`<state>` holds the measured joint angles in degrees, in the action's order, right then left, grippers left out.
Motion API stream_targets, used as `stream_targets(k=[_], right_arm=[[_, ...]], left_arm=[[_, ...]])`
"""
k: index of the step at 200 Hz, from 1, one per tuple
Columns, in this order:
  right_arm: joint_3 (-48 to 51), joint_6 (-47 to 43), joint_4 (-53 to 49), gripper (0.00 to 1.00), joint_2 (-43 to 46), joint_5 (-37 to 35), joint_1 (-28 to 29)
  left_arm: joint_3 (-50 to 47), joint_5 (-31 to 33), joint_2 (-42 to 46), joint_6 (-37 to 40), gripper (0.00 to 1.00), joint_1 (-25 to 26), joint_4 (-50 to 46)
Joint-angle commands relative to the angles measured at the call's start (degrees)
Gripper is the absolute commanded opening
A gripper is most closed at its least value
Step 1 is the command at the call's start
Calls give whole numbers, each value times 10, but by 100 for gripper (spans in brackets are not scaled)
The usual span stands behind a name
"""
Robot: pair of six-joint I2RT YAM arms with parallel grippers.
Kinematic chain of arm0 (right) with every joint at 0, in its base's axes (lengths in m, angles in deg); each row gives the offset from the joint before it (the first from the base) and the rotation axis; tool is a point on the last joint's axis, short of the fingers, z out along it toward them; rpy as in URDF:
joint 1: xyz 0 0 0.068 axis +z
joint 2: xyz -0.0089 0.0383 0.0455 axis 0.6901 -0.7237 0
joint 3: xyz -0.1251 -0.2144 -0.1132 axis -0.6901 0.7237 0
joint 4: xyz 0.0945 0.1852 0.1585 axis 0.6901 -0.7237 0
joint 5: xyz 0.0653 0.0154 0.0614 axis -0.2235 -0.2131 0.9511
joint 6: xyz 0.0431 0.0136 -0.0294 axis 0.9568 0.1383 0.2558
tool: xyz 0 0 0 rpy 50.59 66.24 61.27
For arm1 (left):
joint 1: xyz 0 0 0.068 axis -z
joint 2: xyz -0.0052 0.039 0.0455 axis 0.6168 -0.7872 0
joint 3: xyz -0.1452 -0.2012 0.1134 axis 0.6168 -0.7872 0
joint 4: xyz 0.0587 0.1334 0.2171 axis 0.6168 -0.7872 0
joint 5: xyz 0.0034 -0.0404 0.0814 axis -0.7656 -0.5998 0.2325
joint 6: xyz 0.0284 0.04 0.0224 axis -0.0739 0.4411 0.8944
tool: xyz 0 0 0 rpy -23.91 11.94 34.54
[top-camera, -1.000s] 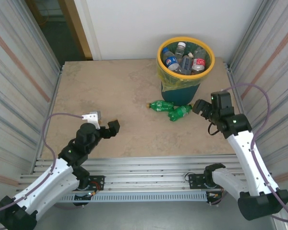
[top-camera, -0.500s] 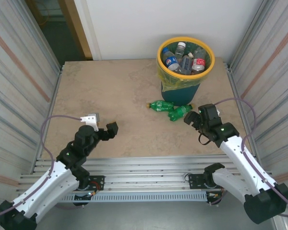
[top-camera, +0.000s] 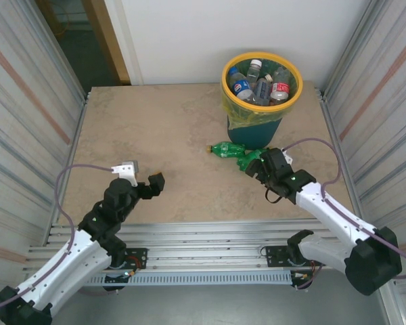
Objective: Put the plastic bottles in the bin
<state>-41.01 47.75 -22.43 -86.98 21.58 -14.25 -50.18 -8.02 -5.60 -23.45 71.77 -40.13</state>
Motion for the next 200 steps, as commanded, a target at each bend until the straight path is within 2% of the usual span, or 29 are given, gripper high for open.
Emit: stream_targets(k=[1,81,200], right_arm=[[9,26,44,98,-29,-23,11],[-37,20,123,98,-162,-29,12],[-89,-7,191,98,-277,-12,-55]], left_arm=[[-2,14,-16,24,99,-3,10],[-8,9,-32,25,99,-3,28],[-17,12,-32,11,99,-4,31]])
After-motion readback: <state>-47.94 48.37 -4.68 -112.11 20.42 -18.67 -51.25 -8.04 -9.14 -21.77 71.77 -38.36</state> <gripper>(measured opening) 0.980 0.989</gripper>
